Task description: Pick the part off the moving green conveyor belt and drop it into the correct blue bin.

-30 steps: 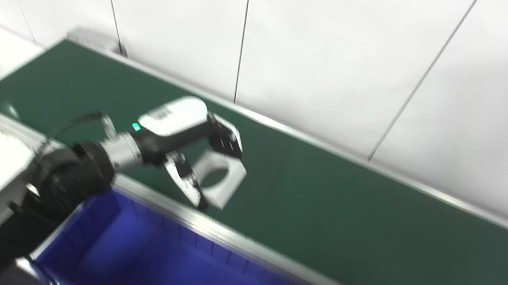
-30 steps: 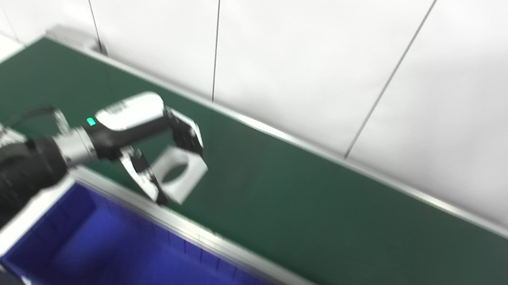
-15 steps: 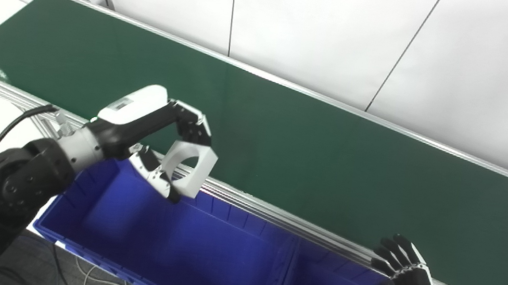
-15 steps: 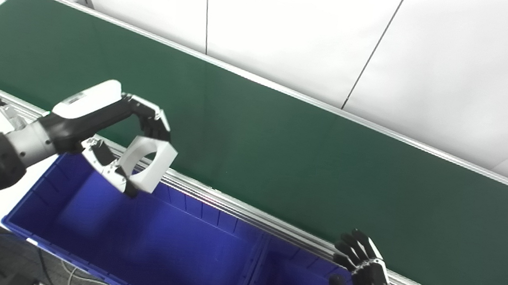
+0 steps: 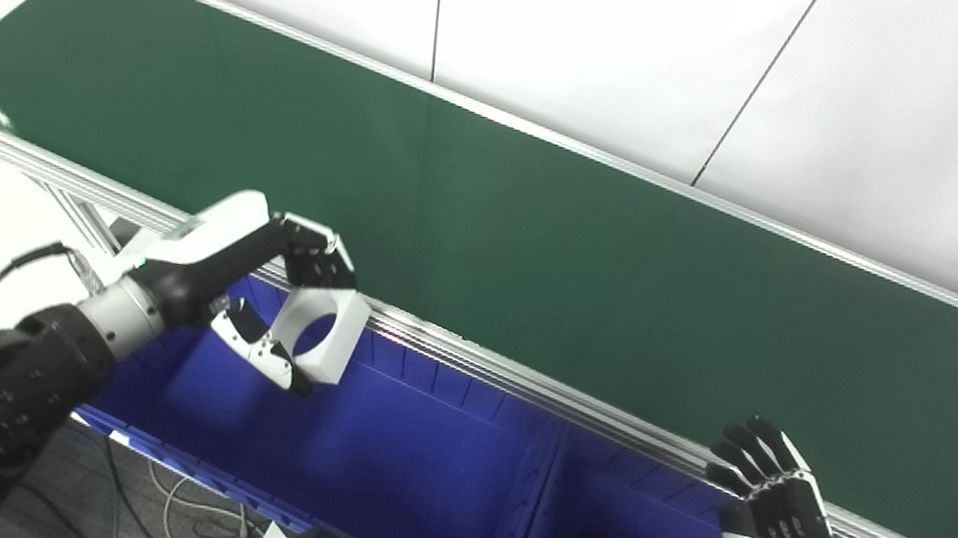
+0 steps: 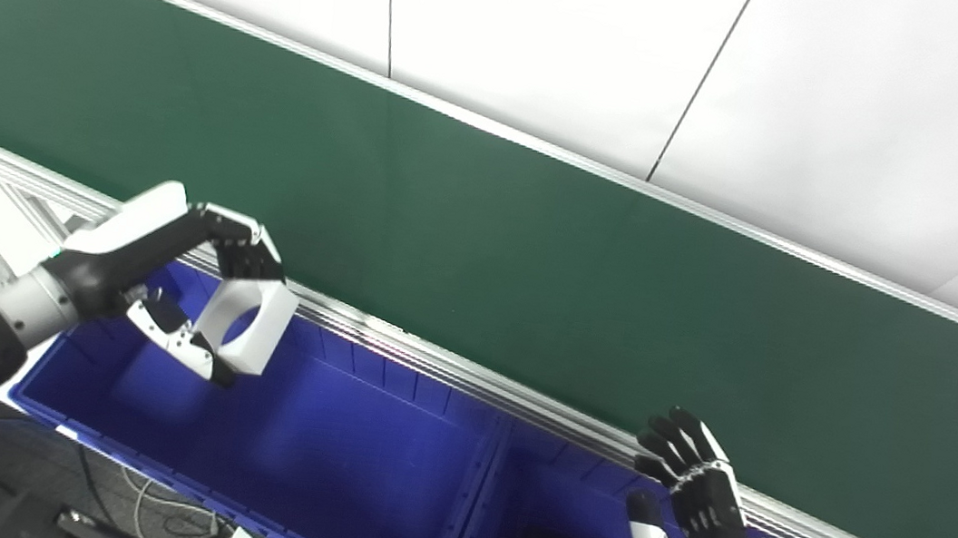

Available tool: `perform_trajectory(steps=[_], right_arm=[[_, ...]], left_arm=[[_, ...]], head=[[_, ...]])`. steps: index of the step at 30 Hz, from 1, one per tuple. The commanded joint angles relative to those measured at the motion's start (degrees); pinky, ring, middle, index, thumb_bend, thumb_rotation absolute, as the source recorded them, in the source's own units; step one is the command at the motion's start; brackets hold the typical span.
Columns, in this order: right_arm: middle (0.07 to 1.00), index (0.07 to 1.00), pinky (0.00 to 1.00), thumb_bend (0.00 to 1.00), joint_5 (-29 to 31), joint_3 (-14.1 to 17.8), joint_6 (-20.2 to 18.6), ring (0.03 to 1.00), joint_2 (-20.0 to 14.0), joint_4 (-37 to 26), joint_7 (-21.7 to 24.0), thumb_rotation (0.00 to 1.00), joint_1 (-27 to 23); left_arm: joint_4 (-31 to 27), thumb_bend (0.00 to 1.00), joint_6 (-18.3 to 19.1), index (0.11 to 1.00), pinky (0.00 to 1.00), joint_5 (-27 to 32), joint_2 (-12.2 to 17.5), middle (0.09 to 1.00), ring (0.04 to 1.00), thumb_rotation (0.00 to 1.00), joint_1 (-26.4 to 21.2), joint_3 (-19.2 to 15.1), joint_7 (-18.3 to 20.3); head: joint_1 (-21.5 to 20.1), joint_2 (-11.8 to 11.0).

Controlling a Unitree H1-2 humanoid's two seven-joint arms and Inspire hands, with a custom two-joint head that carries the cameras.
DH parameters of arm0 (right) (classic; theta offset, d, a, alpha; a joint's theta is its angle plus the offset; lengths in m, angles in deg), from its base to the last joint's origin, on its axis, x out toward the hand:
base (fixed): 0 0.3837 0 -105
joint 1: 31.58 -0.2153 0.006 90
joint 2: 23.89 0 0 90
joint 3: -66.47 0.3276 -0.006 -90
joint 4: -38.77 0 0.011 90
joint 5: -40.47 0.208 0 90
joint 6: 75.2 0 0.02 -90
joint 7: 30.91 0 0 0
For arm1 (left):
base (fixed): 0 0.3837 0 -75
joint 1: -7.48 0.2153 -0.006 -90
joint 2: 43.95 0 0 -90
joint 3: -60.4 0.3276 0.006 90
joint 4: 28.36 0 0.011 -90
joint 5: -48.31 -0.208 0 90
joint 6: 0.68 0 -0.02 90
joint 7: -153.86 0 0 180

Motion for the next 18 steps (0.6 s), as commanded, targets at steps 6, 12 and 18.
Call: perform_trajectory(steps=[6,12,18], right_arm=[[0.773,0.815,0.66,0.56,1.3,1.13,-1.33,0.738,-0.75,-3.93,0.44,0.6,1.11],[0.776,0.816,0.66,0.54,2.38,2.12,-2.62,0.742,-1.14,-5.14,0.53,0.56,1.92],[0.777,0.822,0.66,0.54,2.43,2.52,-3.15,0.745,-1.31,-5.56,0.74,0.56,2.1]], left_arm=[[8.94,0.53,-5.88,0.502,0.43,-2.43,-1.65,0.47,0.446,0.0,-0.07,2.61,-4.47],[15.04,0.53,-5.84,0.505,0.41,-7.01,-3.68,0.456,0.423,0.0,-2.05,5.39,-7.8],[19.94,0.53,-5.72,0.504,0.39,-9.16,-4.93,0.45,0.407,0.0,-4.26,7.38,-10.32]], head=[[-1.86,0.43],[-2.69,0.65],[-2.09,0.61]])
